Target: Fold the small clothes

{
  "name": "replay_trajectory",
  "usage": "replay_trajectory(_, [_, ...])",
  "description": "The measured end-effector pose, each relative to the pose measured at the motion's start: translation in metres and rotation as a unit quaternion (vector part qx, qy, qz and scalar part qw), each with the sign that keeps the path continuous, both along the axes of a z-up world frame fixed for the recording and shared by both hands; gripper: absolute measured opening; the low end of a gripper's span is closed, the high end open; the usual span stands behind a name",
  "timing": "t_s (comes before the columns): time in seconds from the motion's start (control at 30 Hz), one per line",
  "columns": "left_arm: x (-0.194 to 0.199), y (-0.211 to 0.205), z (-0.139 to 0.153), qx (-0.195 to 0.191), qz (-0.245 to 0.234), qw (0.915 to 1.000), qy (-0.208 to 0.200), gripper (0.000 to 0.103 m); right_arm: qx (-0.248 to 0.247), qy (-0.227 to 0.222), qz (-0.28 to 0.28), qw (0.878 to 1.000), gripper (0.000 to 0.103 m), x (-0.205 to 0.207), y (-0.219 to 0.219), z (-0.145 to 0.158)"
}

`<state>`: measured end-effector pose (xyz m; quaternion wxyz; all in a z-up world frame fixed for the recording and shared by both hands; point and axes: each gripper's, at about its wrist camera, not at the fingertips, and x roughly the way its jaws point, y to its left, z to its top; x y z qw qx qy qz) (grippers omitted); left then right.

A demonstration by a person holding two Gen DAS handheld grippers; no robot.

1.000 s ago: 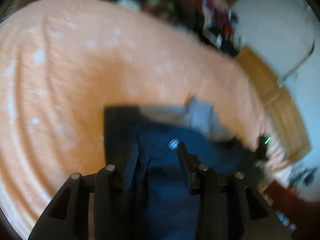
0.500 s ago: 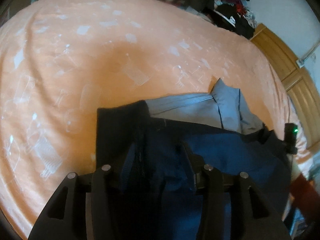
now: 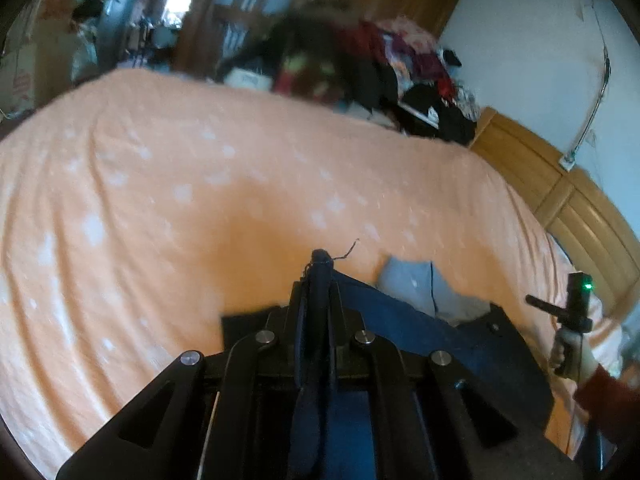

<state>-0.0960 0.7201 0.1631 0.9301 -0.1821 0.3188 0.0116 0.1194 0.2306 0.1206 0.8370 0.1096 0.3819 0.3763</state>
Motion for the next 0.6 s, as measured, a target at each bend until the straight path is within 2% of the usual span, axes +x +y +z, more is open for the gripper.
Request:
replay_trajectory(0.1, [0.025,0.007,-0.035,0.015,0.01,0.9986,0.051,0.009,-0.028,0.035,-0.014,0.999,0.0,0.023,0.002,-0.023])
replay_trajectory(0.13, [0.033,0.008,-0.047,0.019,0.01,0.9976,0.066,0.009,-0.02,0.085,0.001,0.996,0.0,0.032,0.004,-0.042])
replay_trajectory(0.2, [0.043,0.013,-0.078,0.003,0.01,0.9949,0.1,0.01,-0.045,0.111,0.017,0.993,0.004,0.028,0.013,-0.057])
replay_trajectory(0.27, [0.039,0.013,-0.091,-0.005,0.01,0.995,0.1,0.009,-0.056,0.115,0.041,0.991,0.02,0.013,0.018,-0.063])
replay_trajectory(0.3, [0.036,0.014,-0.091,-0.01,0.01,0.9957,0.091,0.009,-0.064,0.112,0.042,0.991,0.023,0.009,0.019,-0.064])
replay_trajectory(0.43, [0.031,0.022,-0.088,-0.024,0.014,0.9964,0.08,0.011,-0.07,0.091,0.037,0.993,0.025,0.004,0.024,-0.061])
replay_trajectory(0.53, [0.031,0.016,-0.089,-0.015,0.012,0.9964,0.082,0.011,-0.032,0.072,0.02,0.997,0.027,0.003,0.021,-0.046])
replay_trajectory(0.6, [0.029,0.016,-0.088,-0.019,0.013,0.9966,0.079,0.011,-0.007,0.072,0.017,0.997,0.034,0.004,0.019,-0.044])
